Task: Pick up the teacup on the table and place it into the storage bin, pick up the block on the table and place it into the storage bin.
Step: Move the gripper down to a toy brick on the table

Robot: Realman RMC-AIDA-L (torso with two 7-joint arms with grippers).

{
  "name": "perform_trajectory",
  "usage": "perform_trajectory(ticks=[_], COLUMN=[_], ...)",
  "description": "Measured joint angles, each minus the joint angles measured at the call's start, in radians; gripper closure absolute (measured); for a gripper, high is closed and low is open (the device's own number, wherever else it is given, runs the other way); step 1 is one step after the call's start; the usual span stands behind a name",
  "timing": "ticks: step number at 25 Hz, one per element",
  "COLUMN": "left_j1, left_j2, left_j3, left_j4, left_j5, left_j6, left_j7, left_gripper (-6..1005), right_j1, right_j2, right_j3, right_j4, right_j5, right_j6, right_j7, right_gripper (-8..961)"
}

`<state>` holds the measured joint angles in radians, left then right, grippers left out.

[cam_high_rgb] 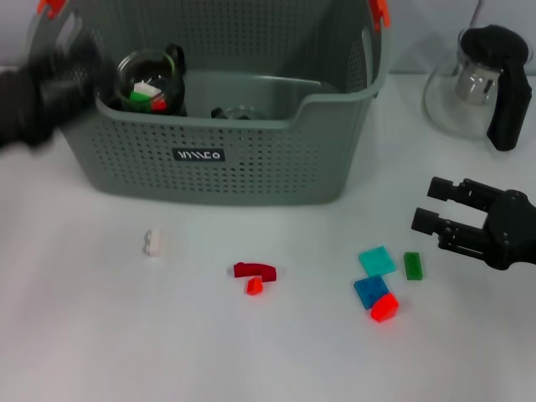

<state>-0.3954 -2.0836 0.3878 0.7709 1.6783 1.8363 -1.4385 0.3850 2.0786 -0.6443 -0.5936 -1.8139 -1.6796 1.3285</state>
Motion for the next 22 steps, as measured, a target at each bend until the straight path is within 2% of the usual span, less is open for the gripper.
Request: perform_trajectory(ticks=[3, 7, 14, 22], left_j1=[0.058, 0.088, 0.043, 0.027], left_j2=[-0.025, -0.036, -0.036, -0.059], left_j3=[0.000, -0.002, 0.029, 0.123], left_j4=[0.028, 0.068, 0.097, 0.093], left_j5=[0.115, 0.248, 0.517, 0.562], left_j6=[0.013, 0.012, -0.079, -0.314], left_j7=[0.101, 0.140, 0.166, 0.190], left_gripper=[429, 429, 430, 431], right_j1=[-0.003, -0.010, -0.010, -0.010], right_j2=[0.001, -0.002, -0.002, -0.001], right_j3=[0.000, 0.000, 0.000, 0.000], right_j4=[0.000, 0.000, 0.000, 0.000], right_j5=[-0.002, 0.001, 0.000, -0.002], right_j6=[0.004, 0.001, -0.001, -0.001], right_j7=[0.004, 0.006, 0.011, 0.013], right_gripper=[193, 193, 193, 193])
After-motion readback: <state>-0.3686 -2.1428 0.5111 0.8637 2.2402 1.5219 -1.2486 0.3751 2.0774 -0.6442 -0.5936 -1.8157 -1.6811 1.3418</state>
